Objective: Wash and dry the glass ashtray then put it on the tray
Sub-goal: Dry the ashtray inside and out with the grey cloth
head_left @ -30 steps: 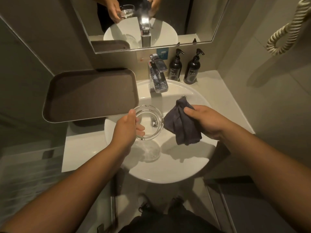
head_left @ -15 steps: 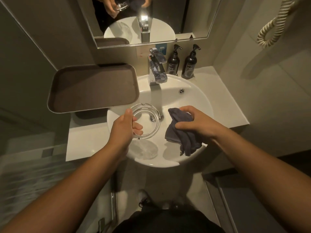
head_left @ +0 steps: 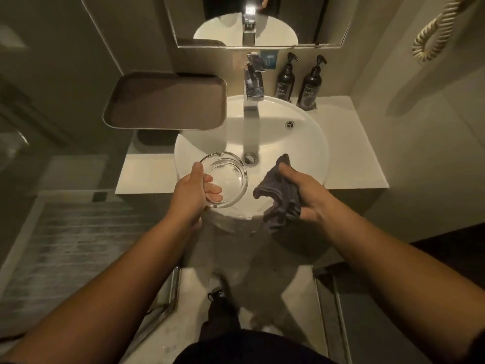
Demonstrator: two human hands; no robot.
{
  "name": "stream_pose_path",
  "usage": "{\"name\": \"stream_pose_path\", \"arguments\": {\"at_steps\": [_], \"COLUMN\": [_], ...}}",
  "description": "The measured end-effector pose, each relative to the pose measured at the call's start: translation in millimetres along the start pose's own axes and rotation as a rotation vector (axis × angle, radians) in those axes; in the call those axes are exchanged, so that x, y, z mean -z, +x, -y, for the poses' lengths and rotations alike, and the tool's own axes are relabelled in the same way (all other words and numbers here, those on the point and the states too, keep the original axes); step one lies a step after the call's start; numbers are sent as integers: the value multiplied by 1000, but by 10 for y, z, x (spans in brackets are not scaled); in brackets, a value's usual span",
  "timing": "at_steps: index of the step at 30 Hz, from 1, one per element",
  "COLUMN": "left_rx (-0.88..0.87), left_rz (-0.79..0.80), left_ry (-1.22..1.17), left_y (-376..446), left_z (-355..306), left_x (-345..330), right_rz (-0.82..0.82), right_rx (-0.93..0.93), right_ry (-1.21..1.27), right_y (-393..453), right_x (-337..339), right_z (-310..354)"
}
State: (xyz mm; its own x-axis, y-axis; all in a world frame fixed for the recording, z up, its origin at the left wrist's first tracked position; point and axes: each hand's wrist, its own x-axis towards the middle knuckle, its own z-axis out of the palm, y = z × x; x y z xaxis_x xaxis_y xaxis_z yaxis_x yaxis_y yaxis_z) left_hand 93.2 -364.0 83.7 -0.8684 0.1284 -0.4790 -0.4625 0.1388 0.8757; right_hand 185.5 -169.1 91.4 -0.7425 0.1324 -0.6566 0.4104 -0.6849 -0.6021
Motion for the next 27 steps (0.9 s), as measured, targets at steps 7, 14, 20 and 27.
{"name": "stream_pose_path", "arguments": {"at_steps": [7, 14, 20, 27], "left_rx": [34, 32, 32, 57], "left_rz": [-70, -45, -31, -29], "left_ry": [-5, 3, 13, 24], "left_y": [-192, -94, 37, 174], "left_z": [42, 21, -21, -19], "left_x": [113, 252, 326, 405], "right_rz": [-66, -118, -51, -156], "right_rx": [19, 111, 37, 143], "right_ry": [-122, -159, -82, -435], "right_y": [-63, 49, 145, 208], "right_x": [-7, -135, -177, -203], "right_z": [-48, -20, 14, -14]}}
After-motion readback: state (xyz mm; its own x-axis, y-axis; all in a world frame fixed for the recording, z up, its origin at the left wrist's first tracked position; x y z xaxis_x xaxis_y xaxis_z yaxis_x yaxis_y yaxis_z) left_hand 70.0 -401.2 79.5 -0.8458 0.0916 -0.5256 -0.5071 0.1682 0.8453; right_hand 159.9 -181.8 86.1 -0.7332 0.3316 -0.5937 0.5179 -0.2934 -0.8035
